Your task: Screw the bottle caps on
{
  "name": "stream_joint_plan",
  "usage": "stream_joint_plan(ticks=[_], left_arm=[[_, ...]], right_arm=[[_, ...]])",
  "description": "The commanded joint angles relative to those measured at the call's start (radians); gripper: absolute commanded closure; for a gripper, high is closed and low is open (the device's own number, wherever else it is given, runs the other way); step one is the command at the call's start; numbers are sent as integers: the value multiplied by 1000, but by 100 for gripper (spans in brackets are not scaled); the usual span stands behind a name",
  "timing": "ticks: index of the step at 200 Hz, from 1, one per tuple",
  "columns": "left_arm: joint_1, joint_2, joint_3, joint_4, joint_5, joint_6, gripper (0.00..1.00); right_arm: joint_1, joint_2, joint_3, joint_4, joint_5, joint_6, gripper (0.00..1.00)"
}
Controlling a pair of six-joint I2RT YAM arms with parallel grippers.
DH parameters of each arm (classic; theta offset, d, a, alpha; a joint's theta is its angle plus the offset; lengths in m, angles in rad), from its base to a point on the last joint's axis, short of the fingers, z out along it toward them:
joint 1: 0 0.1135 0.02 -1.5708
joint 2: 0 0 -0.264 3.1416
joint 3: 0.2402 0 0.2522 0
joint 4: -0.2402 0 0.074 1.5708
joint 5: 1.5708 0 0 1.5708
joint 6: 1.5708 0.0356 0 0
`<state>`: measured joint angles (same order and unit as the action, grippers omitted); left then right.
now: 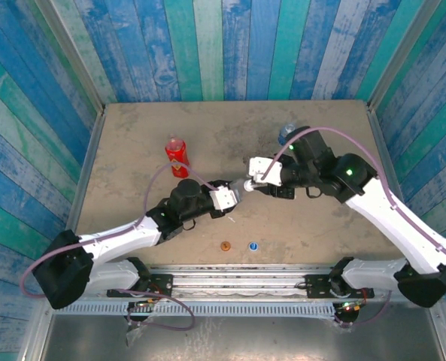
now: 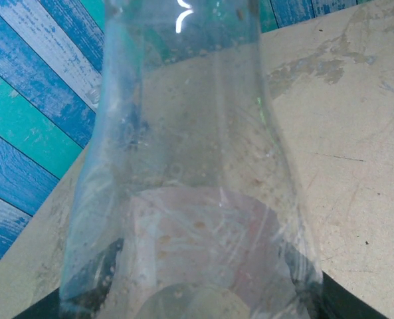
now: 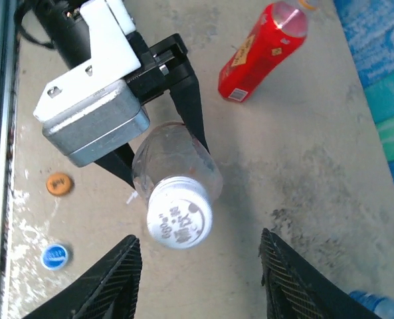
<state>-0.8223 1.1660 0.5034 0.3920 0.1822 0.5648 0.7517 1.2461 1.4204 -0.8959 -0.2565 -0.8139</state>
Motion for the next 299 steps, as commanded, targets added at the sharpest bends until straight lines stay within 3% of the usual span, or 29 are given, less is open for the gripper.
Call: stream_joint_plan(ticks=[1,57,78,98,125,139,155,170,200,215,257,278,299], left_arm=[[-3,-43,-14,12,8,24,64],[-4,-41,-13,10,7,34,63],[-3,-30,-9,10,-13,46,64],[-4,-9,-4,28,-63,66,63],[-4,33,14,55,-118,102,63],[-2,53,26,61,-131,123,63],[-3,65,32,72,-134,129,63],[-2,66,29,79,-135,126,63],[19,60,26,67,-76,32,65],[70,55,24,68,72,-50,65],[133,52,34,104,438,-152,64],[138,65,67,97,511,-169,64],[137,69,99,75,565,-163,64]], right_arm=[[-2,56,48,-116,-52,-151,53],[-2,85,58,-120,-59,-118,72],[-2,86,54,-91,-61,-39,82],[-2,72,18,21,-9,248,91],[1,52,-81,251,92,882,99],[1,60,-108,297,159,1311,100],[3,74,-94,304,69,1404,97],[1,61,-72,260,93,1316,87],[-4,-58,-119,251,103,814,52],[-14,-136,-180,308,78,646,51],[-58,-248,-262,448,-186,380,39],[-78,-229,-251,445,-336,316,36],[-82,-192,-233,424,-405,273,36]])
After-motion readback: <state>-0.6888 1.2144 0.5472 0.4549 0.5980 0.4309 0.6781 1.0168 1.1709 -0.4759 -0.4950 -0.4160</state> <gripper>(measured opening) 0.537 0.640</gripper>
